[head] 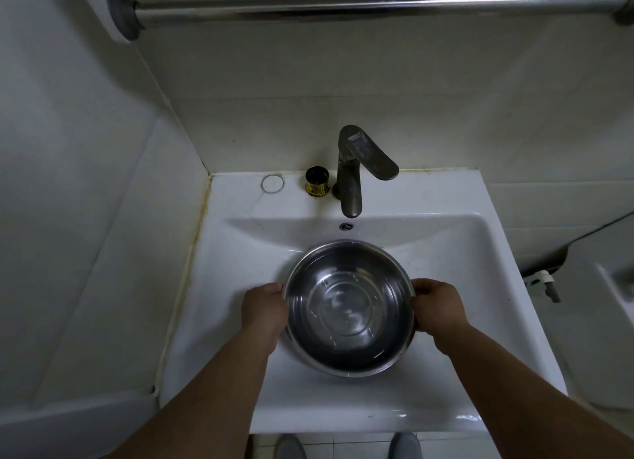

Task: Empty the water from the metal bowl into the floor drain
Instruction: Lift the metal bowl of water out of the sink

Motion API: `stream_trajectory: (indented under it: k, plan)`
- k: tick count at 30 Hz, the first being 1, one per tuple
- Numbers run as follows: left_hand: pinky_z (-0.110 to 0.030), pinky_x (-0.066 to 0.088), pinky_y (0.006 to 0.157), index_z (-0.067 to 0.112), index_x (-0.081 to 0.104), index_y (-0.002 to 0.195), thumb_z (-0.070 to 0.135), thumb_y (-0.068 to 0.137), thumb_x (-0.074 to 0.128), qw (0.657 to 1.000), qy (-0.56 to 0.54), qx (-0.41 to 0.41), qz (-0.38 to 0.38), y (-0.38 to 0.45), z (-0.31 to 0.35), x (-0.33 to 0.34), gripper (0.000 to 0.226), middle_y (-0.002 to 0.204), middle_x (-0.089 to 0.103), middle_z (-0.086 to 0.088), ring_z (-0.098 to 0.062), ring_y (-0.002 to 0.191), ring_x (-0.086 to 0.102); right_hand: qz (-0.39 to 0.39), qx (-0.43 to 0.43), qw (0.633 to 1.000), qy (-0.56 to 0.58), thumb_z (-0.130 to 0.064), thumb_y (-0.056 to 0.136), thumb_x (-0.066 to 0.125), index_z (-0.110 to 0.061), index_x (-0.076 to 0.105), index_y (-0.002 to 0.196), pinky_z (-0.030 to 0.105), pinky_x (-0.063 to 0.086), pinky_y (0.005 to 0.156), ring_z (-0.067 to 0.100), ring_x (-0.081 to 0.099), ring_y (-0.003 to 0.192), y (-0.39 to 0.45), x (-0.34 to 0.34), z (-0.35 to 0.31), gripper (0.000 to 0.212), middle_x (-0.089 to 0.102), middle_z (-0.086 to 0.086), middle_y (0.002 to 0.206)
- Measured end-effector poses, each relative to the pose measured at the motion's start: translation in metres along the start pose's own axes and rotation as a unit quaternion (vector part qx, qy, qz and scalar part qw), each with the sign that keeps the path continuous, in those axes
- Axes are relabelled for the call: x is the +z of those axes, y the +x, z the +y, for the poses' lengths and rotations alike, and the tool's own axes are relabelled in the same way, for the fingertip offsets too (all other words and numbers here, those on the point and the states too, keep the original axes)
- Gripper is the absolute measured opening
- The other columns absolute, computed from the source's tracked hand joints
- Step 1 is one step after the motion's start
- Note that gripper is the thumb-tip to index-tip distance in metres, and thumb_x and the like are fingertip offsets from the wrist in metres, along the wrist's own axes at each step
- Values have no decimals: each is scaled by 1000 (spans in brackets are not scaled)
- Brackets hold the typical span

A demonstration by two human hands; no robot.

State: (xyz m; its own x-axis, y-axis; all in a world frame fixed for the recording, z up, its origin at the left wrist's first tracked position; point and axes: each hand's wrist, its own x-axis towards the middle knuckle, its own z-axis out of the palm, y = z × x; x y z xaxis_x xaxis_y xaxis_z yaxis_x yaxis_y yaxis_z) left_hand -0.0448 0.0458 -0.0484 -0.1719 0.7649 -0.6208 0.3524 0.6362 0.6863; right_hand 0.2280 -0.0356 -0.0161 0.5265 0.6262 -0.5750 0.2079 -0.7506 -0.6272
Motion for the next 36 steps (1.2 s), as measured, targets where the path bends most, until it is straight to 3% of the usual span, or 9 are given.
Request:
stream_trajectory:
  k: [7,13,21,26,30,36]
  plan:
    - [-34,48,60,1,79,75,-13,76,55,1000,-23,-2,-6,-21,9,-9,28,85,75,-31,-24,63,60,3,-9,1000,-2,10,89,61,-13,81,97,42,66,67,30,76,74,-17,-11,-10,31,79,7,82]
    - [-32,50,57,11,81,66,-15,73,59,999,-34,6,-18,-43,19,-17,35,69,77,-21,-26,59,63,4,-29,1000,-6,8,88,65,-17,81,87,47,67,69,31,76,71,-33,-25,-19,30,79,6,76]
    - [-35,57,61,21,84,65,-16,72,63,998,-62,15,-20,-75,43,-31,44,72,80,-17,-28,62,69,-1,-56,998,-10,4,87,67,-17,81,84,54,67,73,32,76,73,-57,-50,-40,25,80,7,76]
    - [-42,61,67,23,83,60,-21,73,60,996,-78,28,-20,-99,64,-44,51,66,78,-17,-29,61,68,0,-75,997,-7,6,85,64,-13,81,79,50,68,67,35,76,72,-74,-69,-58,26,79,11,72]
    - [-41,61,65,14,83,64,-21,74,62,996,-76,35,-29,-116,74,-55,42,67,78,-18,-30,60,67,-7,-85,996,-6,5,86,67,-13,81,81,44,67,64,33,76,70,-86,-80,-65,24,79,9,73]
    - [-40,62,63,17,82,59,-22,75,63,996,-76,32,-34,-136,79,-63,47,66,78,-17,-29,57,69,-28,-83,996,-13,2,88,70,-14,81,85,49,68,69,33,77,74,-103,-90,-66,19,80,10,77]
